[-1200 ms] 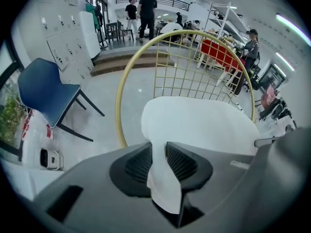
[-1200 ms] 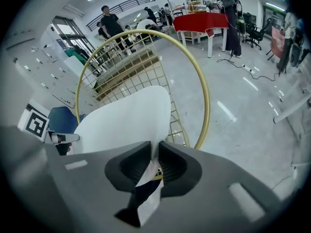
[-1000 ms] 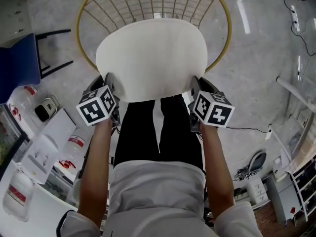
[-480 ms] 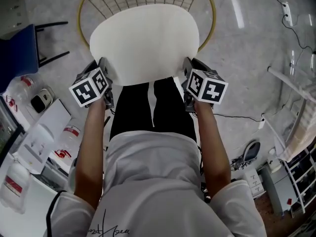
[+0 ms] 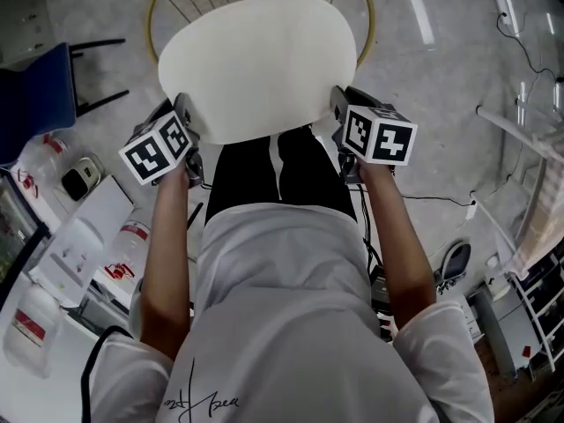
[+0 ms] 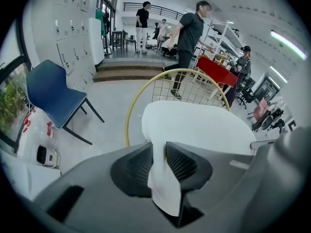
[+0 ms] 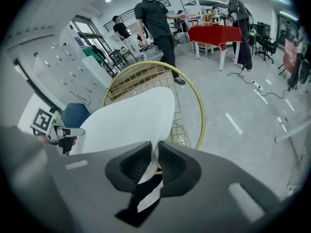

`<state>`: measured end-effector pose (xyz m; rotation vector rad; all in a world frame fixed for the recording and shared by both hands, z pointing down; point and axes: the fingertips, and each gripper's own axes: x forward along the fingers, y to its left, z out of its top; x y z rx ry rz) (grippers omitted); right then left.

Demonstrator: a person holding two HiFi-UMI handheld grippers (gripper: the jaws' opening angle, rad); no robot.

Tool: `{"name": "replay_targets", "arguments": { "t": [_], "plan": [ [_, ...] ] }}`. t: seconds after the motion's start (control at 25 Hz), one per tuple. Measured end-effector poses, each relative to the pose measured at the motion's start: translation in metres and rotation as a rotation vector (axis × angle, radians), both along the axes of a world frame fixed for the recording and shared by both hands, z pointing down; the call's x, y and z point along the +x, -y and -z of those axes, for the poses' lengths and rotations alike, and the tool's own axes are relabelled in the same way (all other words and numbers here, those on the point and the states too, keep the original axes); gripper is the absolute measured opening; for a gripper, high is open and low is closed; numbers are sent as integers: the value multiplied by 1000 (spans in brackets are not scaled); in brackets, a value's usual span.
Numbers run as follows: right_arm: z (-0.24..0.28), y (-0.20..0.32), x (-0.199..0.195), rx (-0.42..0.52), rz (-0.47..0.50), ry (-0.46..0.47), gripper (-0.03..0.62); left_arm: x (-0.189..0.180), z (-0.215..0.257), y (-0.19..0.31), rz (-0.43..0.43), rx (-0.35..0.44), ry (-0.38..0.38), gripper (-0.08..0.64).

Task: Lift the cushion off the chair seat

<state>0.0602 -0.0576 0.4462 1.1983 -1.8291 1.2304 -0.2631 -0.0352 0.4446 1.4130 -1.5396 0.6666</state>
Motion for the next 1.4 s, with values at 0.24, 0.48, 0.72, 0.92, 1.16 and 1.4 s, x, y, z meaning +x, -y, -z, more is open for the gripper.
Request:
{"name": "replay_targets", "arguments": {
  "t": [0.24,0.48,0.72,0.92,1.16,1.4],
  "plan": [
    [29,2,8,8,15,20,54,7,25,-7,9,15,-45,89],
    [51,-1,2,21,30,42,52,3,51,-7,11,49,-55,87],
    [74,-3,-2,38,36,59,52,-2,71,-9,3,80,-81,86],
    [88,-3,-1,47,34,63,52,1,86,-10,13,100,-131,81],
    [108,5,-5,79,38,69,52,-2,101,-2,12,150,-157,80],
    [124,11,-12,101,51,90,52,-8,119,3,19,183,-159,80]
  ]
}}
